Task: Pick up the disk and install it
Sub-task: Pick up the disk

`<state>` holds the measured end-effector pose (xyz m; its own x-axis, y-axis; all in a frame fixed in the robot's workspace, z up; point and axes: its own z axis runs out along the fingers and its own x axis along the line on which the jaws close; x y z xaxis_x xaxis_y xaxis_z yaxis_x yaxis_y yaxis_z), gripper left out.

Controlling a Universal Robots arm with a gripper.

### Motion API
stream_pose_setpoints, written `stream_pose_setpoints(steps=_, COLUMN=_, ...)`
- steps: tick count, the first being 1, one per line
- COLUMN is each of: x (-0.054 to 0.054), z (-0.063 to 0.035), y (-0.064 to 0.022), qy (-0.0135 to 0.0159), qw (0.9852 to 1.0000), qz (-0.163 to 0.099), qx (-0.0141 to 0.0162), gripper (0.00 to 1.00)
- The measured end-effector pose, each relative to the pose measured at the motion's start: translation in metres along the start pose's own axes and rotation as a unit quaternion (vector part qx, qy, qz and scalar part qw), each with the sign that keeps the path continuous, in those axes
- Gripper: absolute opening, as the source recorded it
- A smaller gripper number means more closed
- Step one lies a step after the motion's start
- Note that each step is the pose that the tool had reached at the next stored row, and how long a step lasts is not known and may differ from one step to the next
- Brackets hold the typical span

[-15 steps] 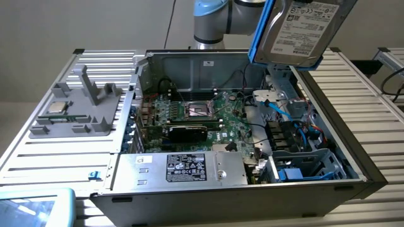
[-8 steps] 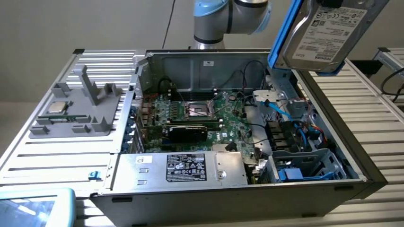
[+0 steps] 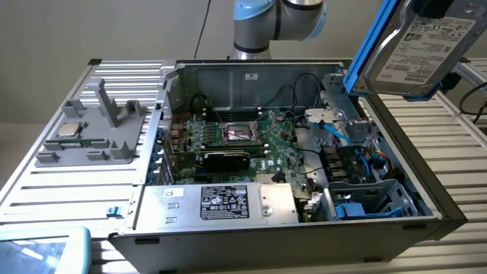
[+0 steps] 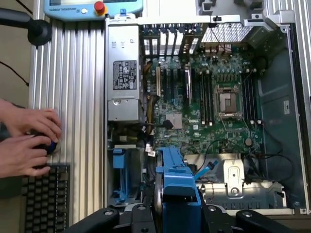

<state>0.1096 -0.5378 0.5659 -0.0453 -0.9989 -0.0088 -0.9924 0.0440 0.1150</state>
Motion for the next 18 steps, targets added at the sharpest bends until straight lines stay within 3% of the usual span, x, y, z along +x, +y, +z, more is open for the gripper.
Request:
stream_pose_setpoints(steps=3, x=0.009, z=-0.0006, y=-0.005, qy=-0.001, qw=1.0, qz=0.0, qx=0.0016, gripper=0.37)
stream_pose_setpoints(steps=5, x=0.014, z=-0.0008, y=-0.0072, qy=-0.0014, qw=1.0, qz=0.0, qx=0.0049, gripper=0.37)
stream_pose_setpoints(steps=7, x=0.018, z=-0.0004, y=-0.0082, qy=-0.0018, qw=0.9999, qz=0.0, qx=0.0129, gripper=0.37)
stream_pose_setpoints(steps=9, x=0.021, z=0.0001, y=-0.0088, qy=-0.0022, qw=0.9997, qz=0.0, qx=0.0233, gripper=0.37)
stream_pose_setpoints(steps=11, x=0.021, z=0.0007, y=-0.0089, qy=-0.0008, qw=0.9995, qz=0.0, qx=0.0317, gripper=0.37)
stream_pose_setpoints(steps=13, x=0.021, z=0.0011, y=-0.0089, qy=0.006, qw=0.9992, qz=0.0, qx=0.0396, gripper=0.37)
stream_pose_setpoints(steps=15, x=0.021, z=0.0012, y=-0.009, qy=0.0146, qw=0.9989, qz=0.001, qx=0.0445, gripper=0.37)
stream_pose_setpoints(steps=17, x=0.022, z=0.0016, y=-0.0091, qy=0.0223, qw=0.9986, qz=0.001, qx=0.047, gripper=0.37)
stream_pose_setpoints(steps=18, x=0.022, z=0.0019, y=-0.0091, qy=0.0244, qw=0.9986, qz=0.001, qx=0.0474, gripper=0.37)
